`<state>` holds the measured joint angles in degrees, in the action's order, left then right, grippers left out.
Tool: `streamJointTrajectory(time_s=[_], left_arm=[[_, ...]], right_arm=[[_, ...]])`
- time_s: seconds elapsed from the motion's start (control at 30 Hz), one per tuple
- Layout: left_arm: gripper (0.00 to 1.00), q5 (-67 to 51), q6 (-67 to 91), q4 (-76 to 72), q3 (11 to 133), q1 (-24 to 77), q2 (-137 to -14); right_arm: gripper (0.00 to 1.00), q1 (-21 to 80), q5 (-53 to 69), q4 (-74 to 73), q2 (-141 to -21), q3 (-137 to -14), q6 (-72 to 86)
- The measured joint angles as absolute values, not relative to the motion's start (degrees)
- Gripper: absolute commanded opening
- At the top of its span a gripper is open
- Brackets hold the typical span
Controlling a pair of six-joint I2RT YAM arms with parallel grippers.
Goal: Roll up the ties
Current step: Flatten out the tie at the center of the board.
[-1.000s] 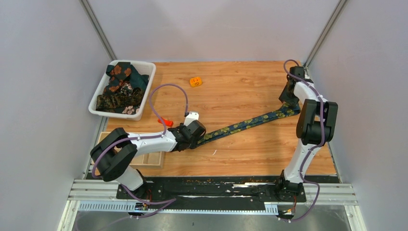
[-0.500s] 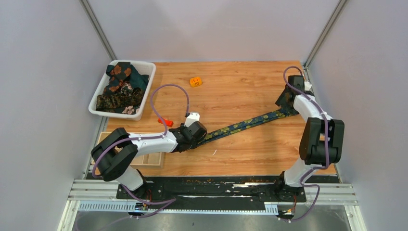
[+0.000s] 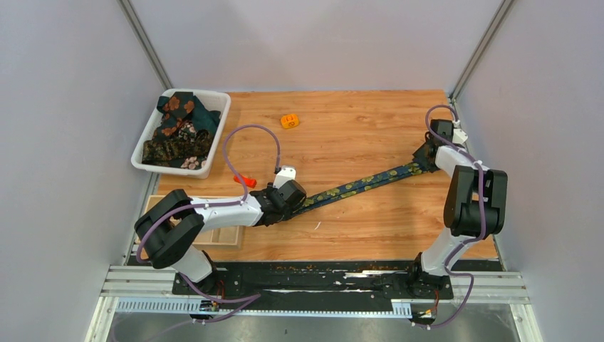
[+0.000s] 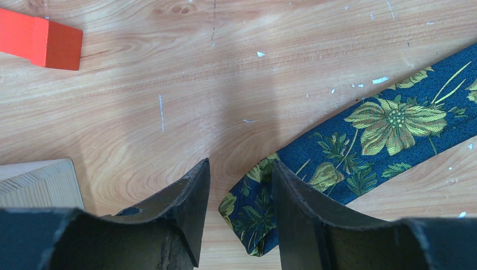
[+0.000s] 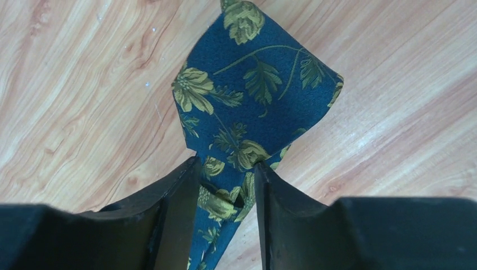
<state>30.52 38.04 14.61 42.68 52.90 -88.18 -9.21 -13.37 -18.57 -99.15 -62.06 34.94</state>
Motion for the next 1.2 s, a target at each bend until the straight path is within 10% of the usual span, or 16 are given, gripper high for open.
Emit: streamJointTrajectory(time_s=[0.33, 0.97, 1.2], left_arm=[[0.51, 31.2, 38.0, 14.3, 42.5, 53.3, -88.2], [0.49, 33.6, 38.2, 14.8, 43.2, 54.7, -89.1], [0.49, 34.4, 38.2, 15.7, 43.9, 55.2, -89.8]], right_arm=[[0.00, -10.3, -13.6, -16.1, -101.2, -61.9, 35.9], [0.00, -13.7, -16.1, -13.4, -97.3, -63.7, 37.4], [0.65, -15.1, -16.8, -13.0, -97.0, -68.2, 41.6]])
